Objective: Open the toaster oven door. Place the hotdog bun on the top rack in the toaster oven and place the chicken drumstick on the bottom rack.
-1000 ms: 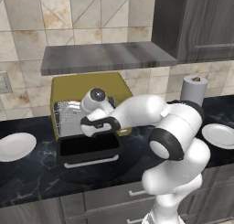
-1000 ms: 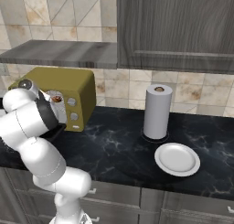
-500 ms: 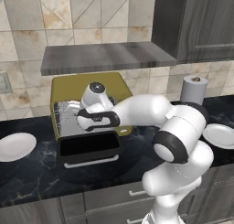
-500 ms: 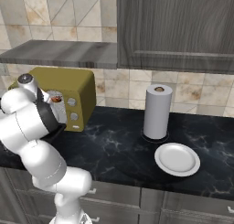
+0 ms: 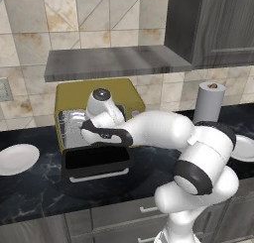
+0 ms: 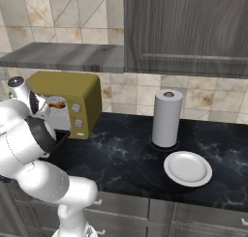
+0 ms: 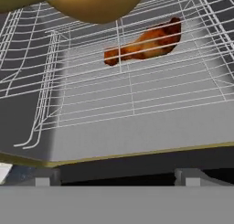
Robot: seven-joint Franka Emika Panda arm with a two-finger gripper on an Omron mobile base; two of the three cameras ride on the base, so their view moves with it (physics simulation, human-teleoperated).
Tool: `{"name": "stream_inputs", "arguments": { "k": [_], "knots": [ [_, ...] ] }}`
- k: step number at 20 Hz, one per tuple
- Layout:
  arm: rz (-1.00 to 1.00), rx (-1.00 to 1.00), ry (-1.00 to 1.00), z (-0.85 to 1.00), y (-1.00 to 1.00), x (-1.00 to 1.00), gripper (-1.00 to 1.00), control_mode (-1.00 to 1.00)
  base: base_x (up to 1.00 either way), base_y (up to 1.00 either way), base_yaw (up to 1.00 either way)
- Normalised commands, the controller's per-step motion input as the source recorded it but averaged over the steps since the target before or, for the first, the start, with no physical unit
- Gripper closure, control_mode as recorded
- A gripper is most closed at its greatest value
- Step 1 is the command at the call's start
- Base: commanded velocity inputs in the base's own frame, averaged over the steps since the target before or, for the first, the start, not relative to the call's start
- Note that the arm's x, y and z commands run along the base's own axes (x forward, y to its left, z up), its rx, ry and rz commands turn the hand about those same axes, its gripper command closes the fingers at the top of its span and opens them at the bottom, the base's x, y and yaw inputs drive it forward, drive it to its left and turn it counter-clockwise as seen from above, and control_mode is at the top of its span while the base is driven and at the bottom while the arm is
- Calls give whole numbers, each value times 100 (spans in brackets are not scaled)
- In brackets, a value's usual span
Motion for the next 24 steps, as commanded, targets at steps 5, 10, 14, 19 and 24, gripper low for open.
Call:
{"name": "stream_inputs", "arguments": {
  "k": [5,10,14,19,24],
  "knots": [
    [0,0,7,24,-13,-41,-100,-100,0,0,0],
    [1,0,0,15,-25,-45,-100,-100,0,0,0],
    [3,-2,1,1,-23,-39,-100,-100,0,0,0],
    [5,-1,1,6,-24,-38,-100,-100,0,0,0],
    [13,-3,0,9,-33,-33,-100,-100,0,0,0]
  ]
}}
